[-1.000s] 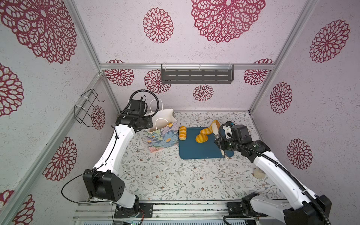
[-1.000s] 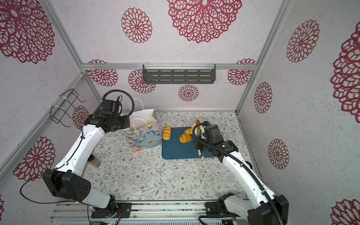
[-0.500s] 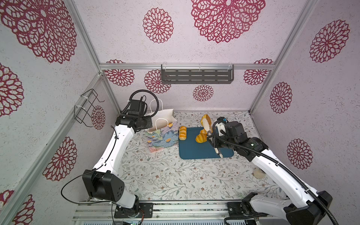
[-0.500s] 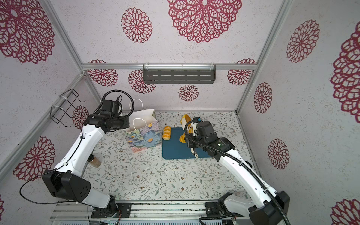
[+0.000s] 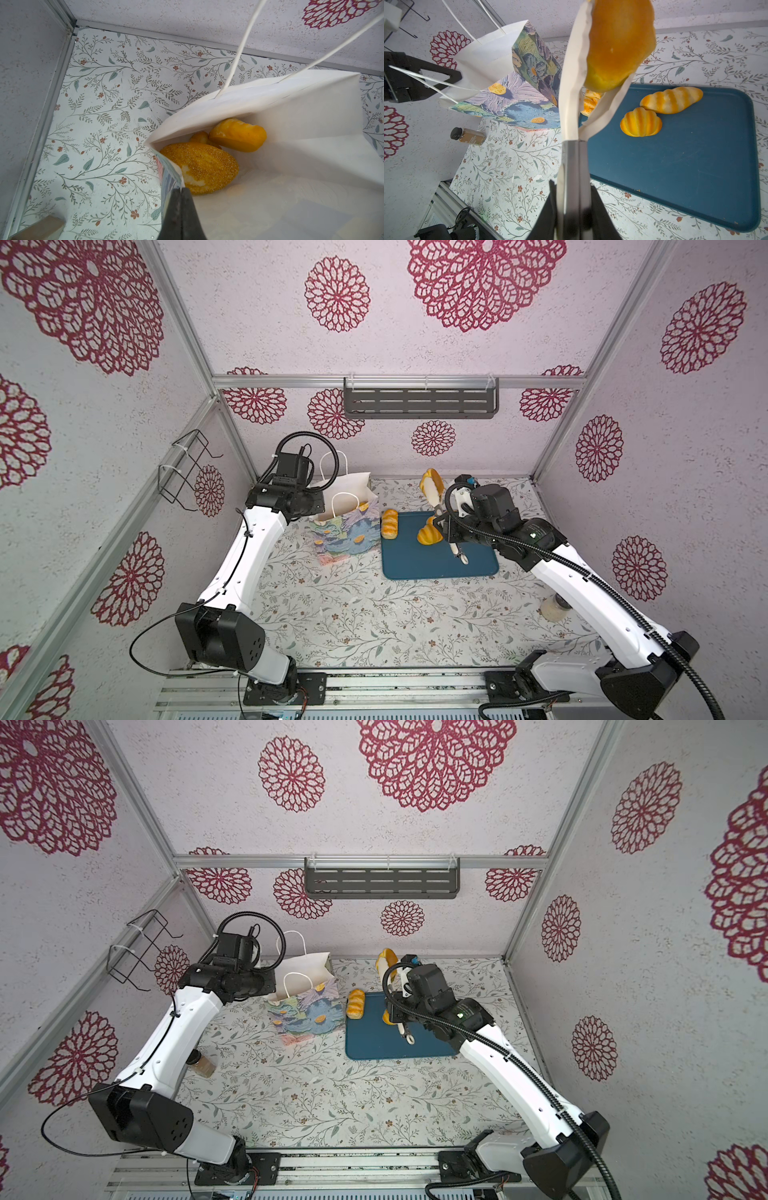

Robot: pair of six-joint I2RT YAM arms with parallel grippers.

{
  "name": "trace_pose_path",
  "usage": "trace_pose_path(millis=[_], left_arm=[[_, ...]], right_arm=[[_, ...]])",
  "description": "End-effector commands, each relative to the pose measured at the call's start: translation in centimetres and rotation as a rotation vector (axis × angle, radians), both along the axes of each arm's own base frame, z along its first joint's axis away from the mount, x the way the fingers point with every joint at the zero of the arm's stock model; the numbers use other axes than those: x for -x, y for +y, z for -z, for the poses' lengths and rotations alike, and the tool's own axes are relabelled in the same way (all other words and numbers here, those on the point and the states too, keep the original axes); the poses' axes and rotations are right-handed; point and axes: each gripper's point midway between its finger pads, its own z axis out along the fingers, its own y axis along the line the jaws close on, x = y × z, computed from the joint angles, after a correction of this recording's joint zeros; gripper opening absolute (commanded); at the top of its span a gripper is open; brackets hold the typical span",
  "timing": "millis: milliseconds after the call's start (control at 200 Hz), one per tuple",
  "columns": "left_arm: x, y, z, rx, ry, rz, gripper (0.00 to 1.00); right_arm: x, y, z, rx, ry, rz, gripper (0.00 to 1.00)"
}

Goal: Place the fake bread into the paper bag
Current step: 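Carry the golden bun in the tongs over the bag held by the left gripper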

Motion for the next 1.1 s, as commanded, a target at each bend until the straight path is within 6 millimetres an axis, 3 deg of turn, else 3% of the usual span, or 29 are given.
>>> trace_pose_path(millis=[0, 280, 696, 1096], left_arm=[[0.9, -0.5, 0.2, -0.004, 0.018, 0.029, 0.00], [0.8, -0.8, 0.3, 0.014, 0.019, 0.040, 0.00], [0.9, -0.8, 0.2, 0.014, 0.015, 0.038, 0.00], [0.8, -0.7, 0.3, 0.009, 0.013, 0.032, 0.00]], right_arm=[[-0.7, 0.6, -3.3, -0.017, -0.103, -0.008, 0.00], [-0.8, 2.7, -5.1, -0.043, -0.125, -0.053, 0.00], [-0.5, 6.4, -6.0, -0.038, -0.141, -0.116, 0.00], [-0.2, 12.3, -6.2, -0.059, -0.164, -0.227, 0.00]])
